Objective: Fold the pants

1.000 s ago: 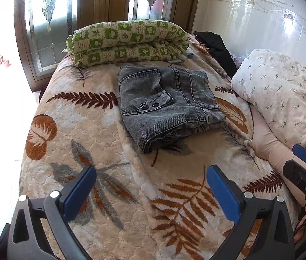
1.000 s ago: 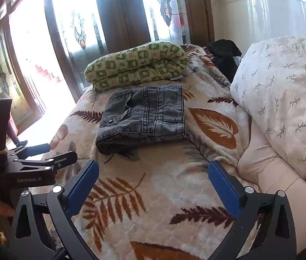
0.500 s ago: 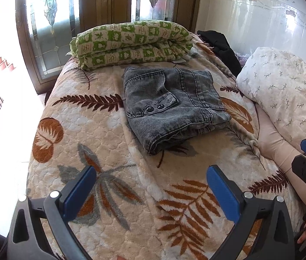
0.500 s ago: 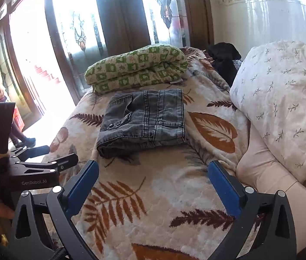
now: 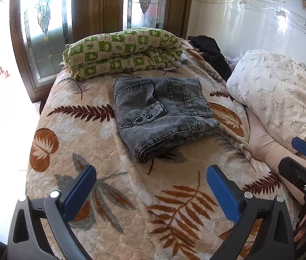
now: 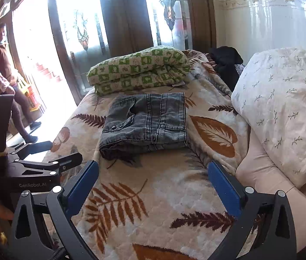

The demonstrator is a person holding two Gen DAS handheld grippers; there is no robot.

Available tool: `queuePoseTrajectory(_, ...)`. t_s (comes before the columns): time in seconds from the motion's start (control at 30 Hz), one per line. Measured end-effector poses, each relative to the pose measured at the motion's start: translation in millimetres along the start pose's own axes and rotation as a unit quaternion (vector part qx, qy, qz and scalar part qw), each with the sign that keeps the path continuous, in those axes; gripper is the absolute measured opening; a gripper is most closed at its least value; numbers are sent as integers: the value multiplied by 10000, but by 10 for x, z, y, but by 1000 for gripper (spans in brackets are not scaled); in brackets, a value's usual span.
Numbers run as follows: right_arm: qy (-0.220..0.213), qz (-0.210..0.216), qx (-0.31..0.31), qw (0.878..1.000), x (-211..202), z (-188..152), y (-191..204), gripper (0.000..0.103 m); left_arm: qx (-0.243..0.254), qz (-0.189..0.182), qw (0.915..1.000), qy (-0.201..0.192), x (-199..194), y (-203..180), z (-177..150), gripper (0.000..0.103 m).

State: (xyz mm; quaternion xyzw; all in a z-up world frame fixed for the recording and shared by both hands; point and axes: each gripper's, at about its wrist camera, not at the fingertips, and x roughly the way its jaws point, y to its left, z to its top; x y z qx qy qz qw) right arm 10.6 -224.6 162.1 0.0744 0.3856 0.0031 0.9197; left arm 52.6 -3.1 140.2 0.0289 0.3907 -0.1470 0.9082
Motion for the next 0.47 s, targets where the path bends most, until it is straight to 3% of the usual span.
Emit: queuePoseTrajectory(0.47,-19,35,-34,10000,-10,28,49,102,-45,102,9999,-28,-25,39,14,103)
